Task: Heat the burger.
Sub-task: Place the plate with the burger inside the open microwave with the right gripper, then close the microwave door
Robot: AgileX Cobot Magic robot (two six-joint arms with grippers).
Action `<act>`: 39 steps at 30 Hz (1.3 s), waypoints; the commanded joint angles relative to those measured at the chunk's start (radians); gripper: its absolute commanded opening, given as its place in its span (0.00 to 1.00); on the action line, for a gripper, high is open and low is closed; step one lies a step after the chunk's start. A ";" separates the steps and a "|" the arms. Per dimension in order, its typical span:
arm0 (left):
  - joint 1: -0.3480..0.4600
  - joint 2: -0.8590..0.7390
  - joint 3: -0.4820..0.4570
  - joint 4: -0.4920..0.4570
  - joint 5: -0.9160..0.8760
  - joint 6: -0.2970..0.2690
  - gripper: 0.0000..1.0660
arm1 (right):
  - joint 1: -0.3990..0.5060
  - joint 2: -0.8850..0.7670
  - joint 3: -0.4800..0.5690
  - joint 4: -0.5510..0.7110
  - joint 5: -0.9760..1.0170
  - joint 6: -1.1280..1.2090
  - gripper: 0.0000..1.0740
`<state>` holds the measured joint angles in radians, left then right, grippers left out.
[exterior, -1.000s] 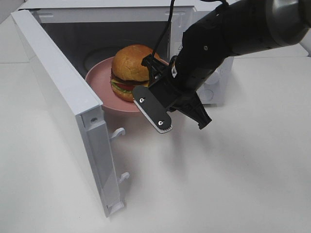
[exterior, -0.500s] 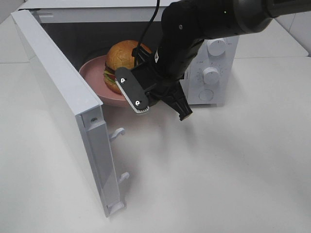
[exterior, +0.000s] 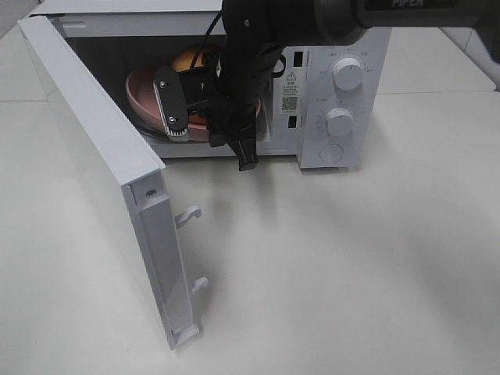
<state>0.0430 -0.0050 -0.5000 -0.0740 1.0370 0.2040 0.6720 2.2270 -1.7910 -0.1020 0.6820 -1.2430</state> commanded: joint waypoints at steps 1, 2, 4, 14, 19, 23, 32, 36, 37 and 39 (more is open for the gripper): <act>-0.001 -0.020 0.003 -0.005 -0.001 -0.001 0.00 | 0.000 0.019 -0.057 -0.002 -0.025 0.045 0.00; -0.001 -0.020 0.003 -0.005 -0.001 -0.001 0.00 | 0.000 0.044 -0.090 -0.002 -0.022 0.075 0.00; -0.001 -0.020 0.003 -0.005 -0.001 -0.001 0.00 | 0.000 0.052 -0.104 -0.002 -0.020 0.095 0.00; -0.001 -0.020 0.003 -0.005 -0.001 -0.001 0.00 | 0.000 0.114 -0.195 0.010 0.025 0.205 0.00; -0.001 -0.020 0.003 -0.005 -0.001 -0.001 0.00 | 0.000 0.114 -0.195 0.010 0.024 0.249 0.00; -0.001 -0.020 0.003 -0.005 -0.001 -0.001 0.00 | 0.001 0.114 -0.195 0.010 0.022 0.318 0.04; -0.001 -0.020 0.003 -0.005 -0.001 -0.001 0.00 | 0.004 0.111 -0.197 0.011 0.034 0.432 0.33; -0.001 -0.020 0.003 -0.005 -0.001 -0.001 0.00 | 0.009 0.101 -0.197 0.011 0.041 0.480 0.37; -0.001 -0.020 0.003 -0.005 -0.001 -0.001 0.00 | 0.014 0.092 -0.197 0.011 0.048 0.501 0.37; -0.001 -0.020 0.003 -0.005 -0.001 -0.001 0.00 | 0.014 0.087 -0.197 0.016 0.049 0.511 0.37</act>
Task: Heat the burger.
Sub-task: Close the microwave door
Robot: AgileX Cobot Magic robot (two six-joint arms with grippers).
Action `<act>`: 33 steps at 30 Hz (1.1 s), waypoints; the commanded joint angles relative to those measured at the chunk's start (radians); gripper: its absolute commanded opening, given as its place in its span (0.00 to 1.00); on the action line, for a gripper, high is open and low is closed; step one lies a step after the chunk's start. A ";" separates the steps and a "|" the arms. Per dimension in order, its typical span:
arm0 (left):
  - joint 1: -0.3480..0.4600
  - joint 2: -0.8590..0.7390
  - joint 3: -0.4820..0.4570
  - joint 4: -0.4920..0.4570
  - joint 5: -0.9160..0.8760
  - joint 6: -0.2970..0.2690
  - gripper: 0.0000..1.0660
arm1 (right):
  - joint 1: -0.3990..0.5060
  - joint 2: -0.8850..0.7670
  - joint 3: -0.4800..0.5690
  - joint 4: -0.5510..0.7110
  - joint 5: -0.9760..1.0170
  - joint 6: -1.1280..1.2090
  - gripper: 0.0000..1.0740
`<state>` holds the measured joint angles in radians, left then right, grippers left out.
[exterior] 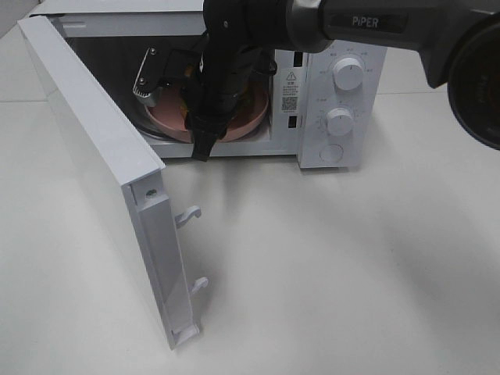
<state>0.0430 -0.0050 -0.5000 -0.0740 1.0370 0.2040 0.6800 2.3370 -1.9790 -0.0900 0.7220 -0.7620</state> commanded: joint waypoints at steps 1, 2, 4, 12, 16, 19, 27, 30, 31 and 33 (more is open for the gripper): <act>-0.001 -0.020 0.003 -0.005 -0.001 -0.001 0.00 | 0.006 -0.023 -0.009 0.004 0.009 0.030 0.37; -0.001 -0.020 0.003 -0.005 -0.001 -0.001 0.00 | 0.007 -0.032 -0.009 0.016 0.015 0.057 0.37; -0.001 -0.020 0.003 -0.005 -0.001 -0.001 0.00 | 0.007 -0.039 -0.009 0.037 0.022 0.093 0.37; -0.001 -0.020 0.003 -0.005 -0.001 -0.001 0.00 | 0.007 -0.045 -0.009 0.116 0.126 0.245 0.41; -0.001 -0.020 0.003 -0.005 -0.001 -0.001 0.00 | 0.007 -0.045 -0.017 0.123 0.130 0.398 0.53; -0.001 -0.020 0.003 -0.005 -0.001 -0.001 0.00 | 0.007 -0.045 -0.017 0.122 0.140 0.479 0.61; -0.001 -0.020 0.003 -0.005 -0.001 -0.001 0.00 | 0.007 -0.045 -0.017 0.137 0.243 0.598 0.72; -0.001 -0.020 0.003 -0.005 -0.001 -0.001 0.00 | 0.007 -0.045 -0.017 0.138 0.270 0.650 0.71; -0.001 -0.020 0.003 -0.005 -0.001 -0.001 0.00 | 0.007 -0.045 -0.017 0.138 0.270 0.650 0.71; -0.001 -0.020 0.003 -0.005 -0.001 -0.001 0.00 | 0.007 -0.045 -0.017 0.138 0.293 0.697 0.71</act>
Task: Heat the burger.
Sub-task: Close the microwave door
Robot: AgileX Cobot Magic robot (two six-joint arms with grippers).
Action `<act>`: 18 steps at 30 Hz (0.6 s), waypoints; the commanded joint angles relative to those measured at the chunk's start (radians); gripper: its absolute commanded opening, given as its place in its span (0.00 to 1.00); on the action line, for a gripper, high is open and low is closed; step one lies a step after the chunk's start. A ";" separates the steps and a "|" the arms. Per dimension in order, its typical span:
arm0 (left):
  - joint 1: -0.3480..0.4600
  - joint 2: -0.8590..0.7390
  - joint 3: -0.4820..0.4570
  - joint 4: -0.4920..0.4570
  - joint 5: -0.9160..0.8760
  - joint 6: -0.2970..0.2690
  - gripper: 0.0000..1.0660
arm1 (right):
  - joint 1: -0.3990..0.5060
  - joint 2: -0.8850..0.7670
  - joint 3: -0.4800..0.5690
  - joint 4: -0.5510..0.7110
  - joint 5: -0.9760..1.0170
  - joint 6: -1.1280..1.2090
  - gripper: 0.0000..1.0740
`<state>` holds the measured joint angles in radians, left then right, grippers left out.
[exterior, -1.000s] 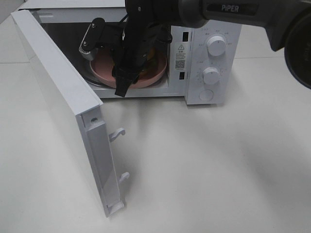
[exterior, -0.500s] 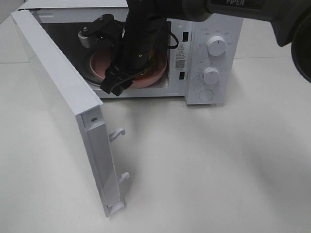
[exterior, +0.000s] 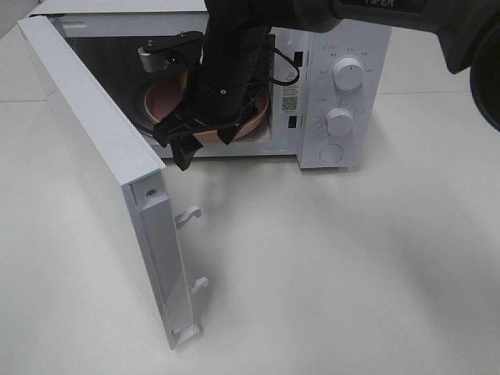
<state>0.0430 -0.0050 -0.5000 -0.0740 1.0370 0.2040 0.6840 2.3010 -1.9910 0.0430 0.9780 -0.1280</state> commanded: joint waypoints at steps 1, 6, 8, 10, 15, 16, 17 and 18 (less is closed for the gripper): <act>-0.001 -0.020 0.003 -0.005 -0.001 -0.001 0.00 | 0.003 -0.009 -0.005 0.005 0.052 0.084 0.71; -0.001 -0.020 0.003 -0.005 -0.001 -0.001 0.00 | 0.003 -0.009 -0.005 0.005 0.154 0.134 0.71; -0.001 -0.020 0.003 -0.005 -0.001 -0.001 0.00 | 0.003 -0.009 -0.005 0.005 0.197 0.148 0.71; -0.001 -0.020 0.003 -0.005 -0.001 -0.001 0.00 | 0.003 -0.009 -0.005 0.006 0.267 0.155 0.71; -0.001 -0.020 0.003 -0.005 -0.001 -0.001 0.00 | 0.003 -0.020 -0.003 0.041 0.270 0.178 0.71; -0.001 -0.020 0.003 -0.005 -0.001 -0.001 0.00 | 0.003 -0.020 -0.003 0.041 0.270 0.178 0.71; -0.001 -0.020 0.003 -0.005 -0.001 -0.001 0.00 | 0.003 -0.027 -0.003 0.059 0.271 0.178 0.71; -0.001 -0.020 0.003 -0.005 -0.001 -0.001 0.00 | 0.003 -0.031 -0.001 0.069 0.271 0.178 0.71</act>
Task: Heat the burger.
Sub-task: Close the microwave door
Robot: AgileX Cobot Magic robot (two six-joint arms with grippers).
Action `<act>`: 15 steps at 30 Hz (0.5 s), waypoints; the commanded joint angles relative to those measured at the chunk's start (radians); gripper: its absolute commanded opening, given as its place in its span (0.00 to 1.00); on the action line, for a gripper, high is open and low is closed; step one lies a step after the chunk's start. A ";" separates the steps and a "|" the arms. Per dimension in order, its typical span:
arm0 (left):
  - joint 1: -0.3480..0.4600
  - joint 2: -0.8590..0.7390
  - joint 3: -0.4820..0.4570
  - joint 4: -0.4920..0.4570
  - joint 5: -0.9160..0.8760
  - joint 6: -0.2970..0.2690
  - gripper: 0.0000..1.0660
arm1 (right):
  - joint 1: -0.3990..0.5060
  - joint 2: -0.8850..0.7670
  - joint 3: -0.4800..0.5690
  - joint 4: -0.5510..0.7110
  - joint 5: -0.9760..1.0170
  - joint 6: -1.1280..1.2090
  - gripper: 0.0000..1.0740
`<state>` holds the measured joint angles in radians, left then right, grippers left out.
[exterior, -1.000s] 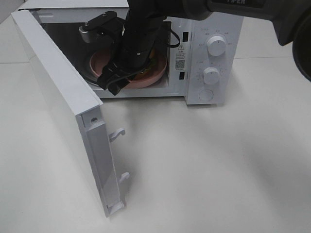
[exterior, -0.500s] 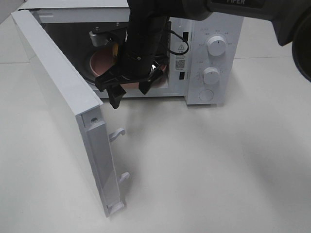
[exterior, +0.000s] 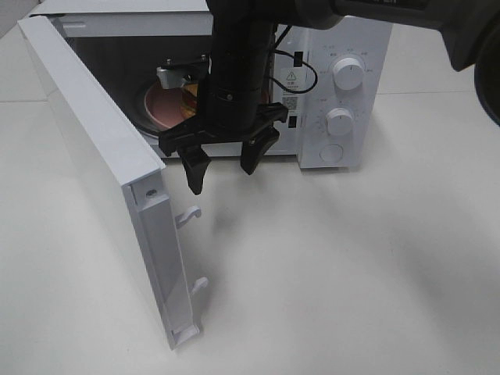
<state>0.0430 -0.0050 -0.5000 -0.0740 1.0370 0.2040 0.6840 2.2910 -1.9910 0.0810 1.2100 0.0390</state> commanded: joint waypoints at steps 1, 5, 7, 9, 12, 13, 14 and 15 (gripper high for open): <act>-0.001 -0.020 0.003 -0.005 -0.001 -0.001 0.00 | 0.003 -0.021 -0.001 0.031 0.039 0.011 0.71; -0.001 -0.020 0.003 -0.005 -0.001 -0.001 0.00 | 0.003 -0.068 0.029 0.032 0.039 0.011 0.71; -0.001 -0.020 0.003 -0.005 -0.001 -0.001 0.00 | 0.003 -0.096 0.050 0.026 0.039 0.010 0.71; -0.001 -0.020 0.003 -0.005 -0.001 -0.001 0.00 | 0.003 -0.113 0.062 0.017 0.039 0.010 0.71; -0.001 -0.020 0.003 -0.005 -0.001 -0.001 0.00 | -0.001 -0.182 0.121 -0.030 0.039 0.011 0.71; -0.001 -0.020 0.003 -0.005 -0.001 -0.001 0.00 | -0.001 -0.199 0.136 -0.046 0.039 0.013 0.71; -0.001 -0.020 0.003 -0.005 -0.001 -0.001 0.00 | -0.001 -0.232 0.165 -0.070 0.038 0.021 0.71; -0.001 -0.020 0.003 -0.005 -0.001 -0.001 0.00 | -0.001 -0.232 0.165 -0.070 0.038 0.021 0.71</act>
<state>0.0430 -0.0050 -0.5000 -0.0740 1.0370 0.2040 0.6840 2.0870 -1.8500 0.0360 1.2160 0.0460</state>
